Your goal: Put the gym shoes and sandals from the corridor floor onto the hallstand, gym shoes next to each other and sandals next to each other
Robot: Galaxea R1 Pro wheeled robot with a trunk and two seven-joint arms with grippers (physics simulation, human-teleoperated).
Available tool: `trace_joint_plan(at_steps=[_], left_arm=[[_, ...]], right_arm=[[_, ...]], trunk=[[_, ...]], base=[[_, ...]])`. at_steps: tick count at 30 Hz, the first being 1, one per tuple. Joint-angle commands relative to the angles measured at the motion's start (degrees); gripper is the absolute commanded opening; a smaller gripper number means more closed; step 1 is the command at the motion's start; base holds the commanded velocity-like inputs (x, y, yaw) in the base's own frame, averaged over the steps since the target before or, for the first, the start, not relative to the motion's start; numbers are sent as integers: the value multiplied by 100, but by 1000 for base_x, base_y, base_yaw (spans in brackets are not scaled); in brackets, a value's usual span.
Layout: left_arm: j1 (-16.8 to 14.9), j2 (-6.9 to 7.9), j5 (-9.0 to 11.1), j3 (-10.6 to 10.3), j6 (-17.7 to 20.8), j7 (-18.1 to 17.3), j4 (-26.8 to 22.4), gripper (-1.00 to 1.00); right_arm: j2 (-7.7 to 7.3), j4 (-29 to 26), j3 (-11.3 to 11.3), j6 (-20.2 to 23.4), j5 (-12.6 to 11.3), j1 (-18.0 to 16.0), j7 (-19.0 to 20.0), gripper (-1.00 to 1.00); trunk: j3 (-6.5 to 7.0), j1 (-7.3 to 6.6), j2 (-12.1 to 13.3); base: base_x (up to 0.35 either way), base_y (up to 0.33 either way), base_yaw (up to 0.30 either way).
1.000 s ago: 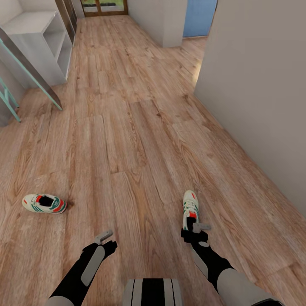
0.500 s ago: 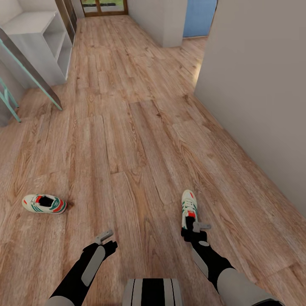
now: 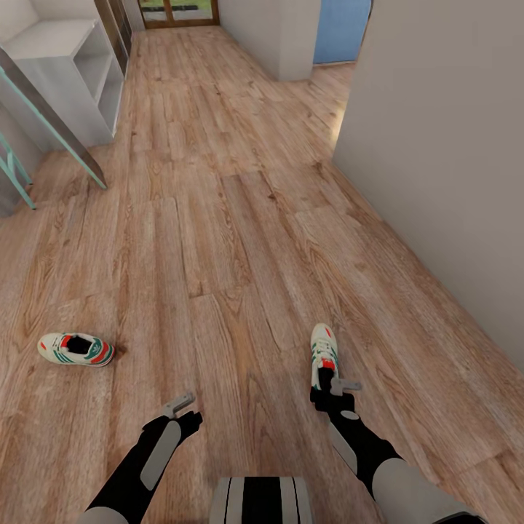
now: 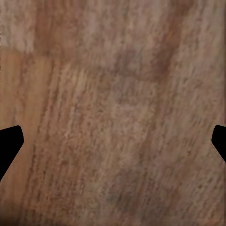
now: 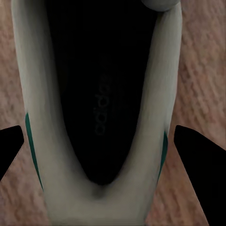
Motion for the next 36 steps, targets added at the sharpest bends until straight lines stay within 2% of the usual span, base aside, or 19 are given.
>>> trace_joint_plan(at_steps=[1, 12, 15, 16, 17, 19, 21, 22, 24, 27, 30, 36], left_arm=[[4, -3, -3, 0, -11, 19, -9, 100], [56, -5, -22, 3, -49, 47, -67, 100], [264, 24, -26, 9, -282, 155, -467, 100], [329, 29, -27, 12, -344, 211, -606, 100], [448, 37, -28, 26, -455, 340, -880, 100], [533, 45, -28, 44, -537, 456, -1090, 100], [585, 56, -32, 58, -606, 537, -1221, 100], [621, 85, -34, 69, -711, 589, -1301, 100], [654, 168, -29, 75, -1094, 638, -1352, 100], [668, 271, -5, 82, -1306, 647, -1364, 100], [676, 355, 64, 71, -1276, 639, -1365, 100], [687, 356, 102, 27, -1227, 648, -1298, 100]], right_arm=[[-1, -7, -2, -3, -9, -2, 5, -100], [-3, -30, -3, -4, -7, 0, 6, -100], [-33, -625, 5, 249, -20, 6, 5, -100], [-41, -883, 5, 451, -25, 16, 5, -100], [-58, -1516, -3, 1106, -21, 52, 0, -100], [-104, -2230, -11, 2001, -9, 126, -6, -100], [-211, -2952, -19, 2906, -5, 239, -4, -100], [-349, -3630, -23, 3575, -10, 353, -2, -100], [-574, -4692, -20, 4300, -12, 527, -10, -100], [-683, -5222, -26, 4631, -34, 632, -7, -100], [-713, -5682, -18, 4740, -42, 717, -9, -100], [-689, -6629, -30, 4766, -31, 1238, -51, -100]], trunk=[[0, 0, 0], [244, -28, 15], [310, -36, 19], [332, -39, 20], [354, -41, 21], [399, -46, 24], [443, -52, 27], [465, -54, 28], [510, -59, 31], [576, -67, 35], [642, -75, 39], [642, -75, 39]], base=[[0, 0, 0], [0, 0, 0], [0, 0, 0], [0, 0, 0], [0, 0, 0], [0, 0, 0], [0, 0, 0], [0, 0, 0], [0, 0, 0], [0, 0, 0], [0, 0, 0], [0, 0, 0]])
